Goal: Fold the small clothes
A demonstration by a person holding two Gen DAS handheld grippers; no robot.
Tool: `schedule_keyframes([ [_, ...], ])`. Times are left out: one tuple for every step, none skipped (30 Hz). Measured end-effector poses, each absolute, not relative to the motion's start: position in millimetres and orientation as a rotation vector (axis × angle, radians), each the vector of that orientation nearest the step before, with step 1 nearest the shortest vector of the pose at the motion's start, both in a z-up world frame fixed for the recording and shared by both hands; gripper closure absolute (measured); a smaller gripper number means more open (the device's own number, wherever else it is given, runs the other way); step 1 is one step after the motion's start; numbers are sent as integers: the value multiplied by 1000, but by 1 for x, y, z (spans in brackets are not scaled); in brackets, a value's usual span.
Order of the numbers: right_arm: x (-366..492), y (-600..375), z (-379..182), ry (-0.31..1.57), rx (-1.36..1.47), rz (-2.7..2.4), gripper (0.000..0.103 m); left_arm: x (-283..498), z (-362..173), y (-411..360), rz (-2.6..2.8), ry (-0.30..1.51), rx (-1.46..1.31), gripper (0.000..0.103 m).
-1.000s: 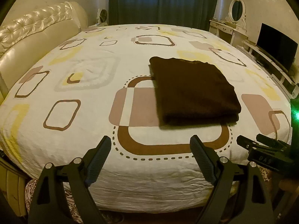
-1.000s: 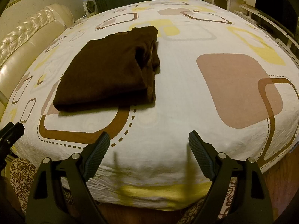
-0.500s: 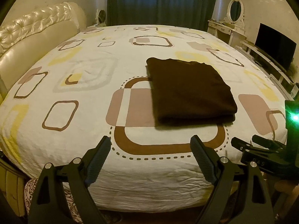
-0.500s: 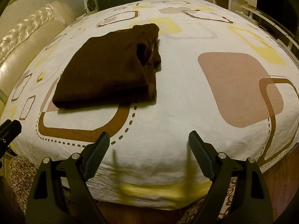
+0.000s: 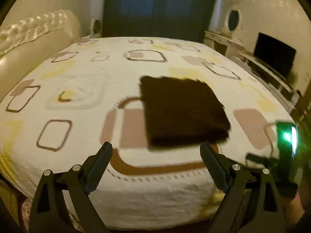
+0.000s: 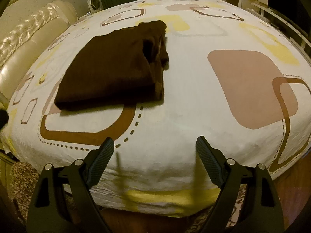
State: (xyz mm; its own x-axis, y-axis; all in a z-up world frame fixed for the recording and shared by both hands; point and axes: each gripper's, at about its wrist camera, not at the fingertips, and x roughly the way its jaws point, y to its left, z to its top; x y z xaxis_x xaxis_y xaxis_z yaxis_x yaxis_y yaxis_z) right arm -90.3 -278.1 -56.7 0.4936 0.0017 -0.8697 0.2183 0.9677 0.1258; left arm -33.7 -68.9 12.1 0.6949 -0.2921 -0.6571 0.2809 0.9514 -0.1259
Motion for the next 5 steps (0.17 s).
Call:
schedule_keyframes([
  [-89,-281,-54,1046,243,-129,17,-23,14,-62,-309,737,-30,13],
  [-87,-284,-52,1040,256,-125,17,-12,15,-56,-293,742,-38,13],
  [-83,-290,-47,1031,272,-121,17,4,15,-48,-258,754,-44,13],
  [-78,-295,-43,1021,283,-122,17,22,14,-39,-219,767,-55,13],
  [-70,-305,-38,1004,293,-125,17,39,13,-32,-194,773,-65,13],
])
